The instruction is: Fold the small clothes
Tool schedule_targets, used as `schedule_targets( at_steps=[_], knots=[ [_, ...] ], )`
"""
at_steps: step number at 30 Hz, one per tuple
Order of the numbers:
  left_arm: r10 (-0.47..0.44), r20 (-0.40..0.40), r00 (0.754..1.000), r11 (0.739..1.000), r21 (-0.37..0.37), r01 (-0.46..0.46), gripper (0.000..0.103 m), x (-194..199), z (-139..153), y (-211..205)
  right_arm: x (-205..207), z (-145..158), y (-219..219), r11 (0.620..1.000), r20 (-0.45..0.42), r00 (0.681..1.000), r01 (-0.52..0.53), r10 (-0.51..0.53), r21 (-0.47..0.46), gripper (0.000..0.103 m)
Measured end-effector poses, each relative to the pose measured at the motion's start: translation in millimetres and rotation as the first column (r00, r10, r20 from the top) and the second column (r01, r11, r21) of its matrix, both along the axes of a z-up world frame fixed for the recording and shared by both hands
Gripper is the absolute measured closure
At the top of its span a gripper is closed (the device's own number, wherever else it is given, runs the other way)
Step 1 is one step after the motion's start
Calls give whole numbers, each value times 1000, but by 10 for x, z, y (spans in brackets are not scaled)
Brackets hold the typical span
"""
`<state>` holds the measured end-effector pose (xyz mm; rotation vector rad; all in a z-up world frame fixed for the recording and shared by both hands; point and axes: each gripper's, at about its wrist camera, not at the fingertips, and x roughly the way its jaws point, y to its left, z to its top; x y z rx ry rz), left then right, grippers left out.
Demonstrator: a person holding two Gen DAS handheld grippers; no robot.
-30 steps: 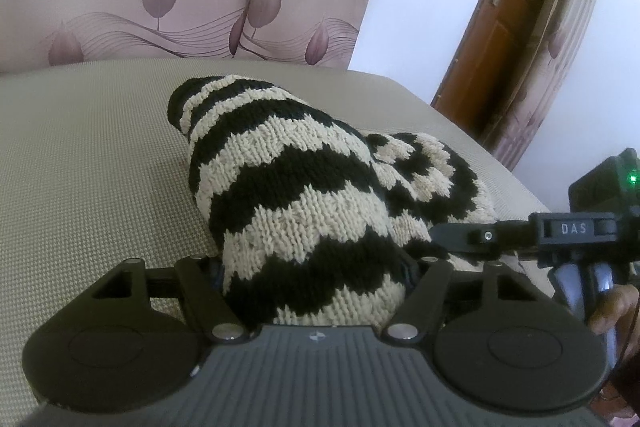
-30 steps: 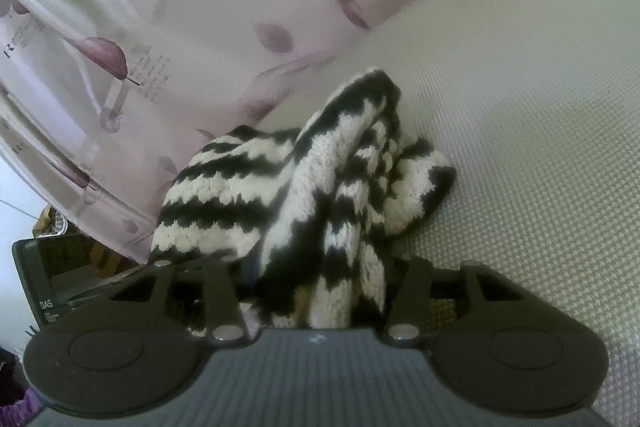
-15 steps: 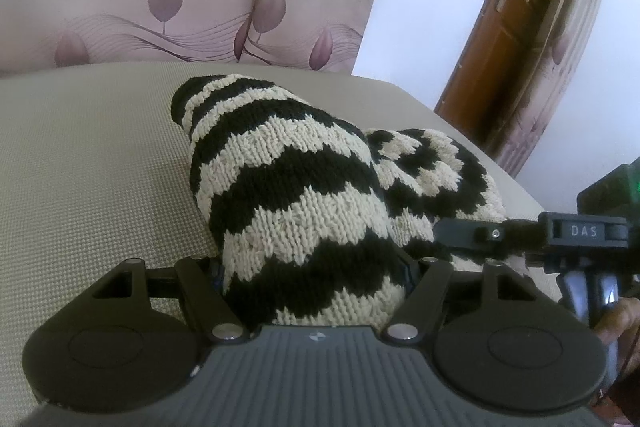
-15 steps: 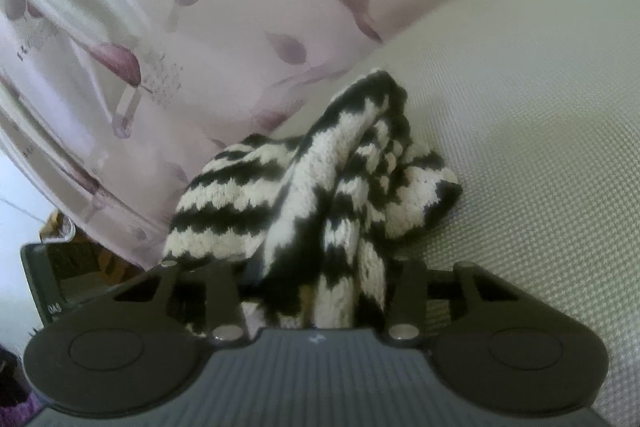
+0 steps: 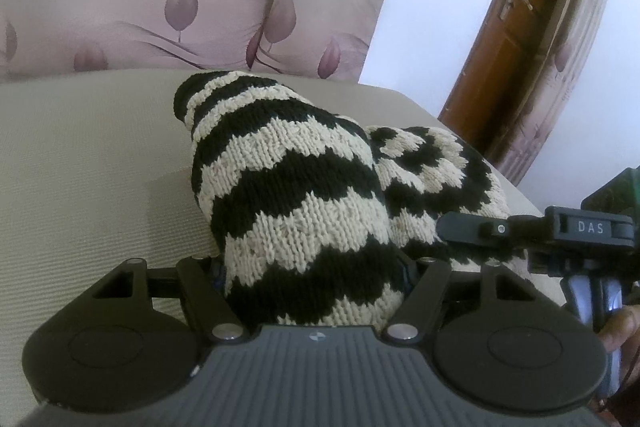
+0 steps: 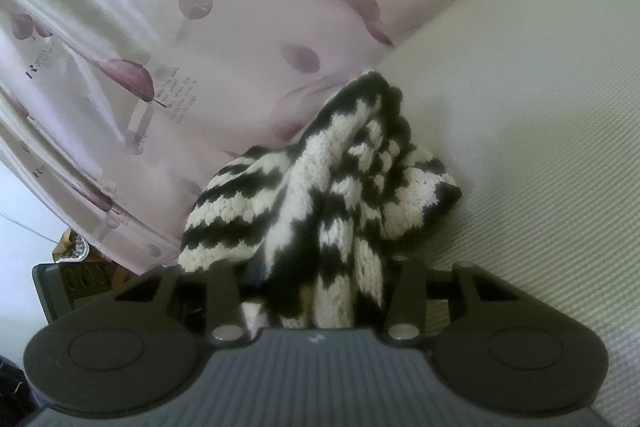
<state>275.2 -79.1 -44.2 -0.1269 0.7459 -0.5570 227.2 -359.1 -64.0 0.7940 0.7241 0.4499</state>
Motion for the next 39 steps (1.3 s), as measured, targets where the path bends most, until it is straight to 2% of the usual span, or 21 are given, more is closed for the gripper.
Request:
schedule_targets(
  at_steps=[13, 24, 39],
  knots=[
    [57, 30, 998, 998, 10, -58, 35, -266, 254, 367, -77, 185, 341, 998, 3, 1000, -27, 27, 52, 60],
    [122, 58, 991, 992, 3, -122, 35, -516, 465, 860, -80, 401, 755, 994, 18, 997, -73, 72, 87, 60],
    [172, 54, 984, 985, -5, -172, 35, -863, 537, 1434, -233, 467, 1325, 986, 16, 990, -138, 137, 94, 60]
  ],
)
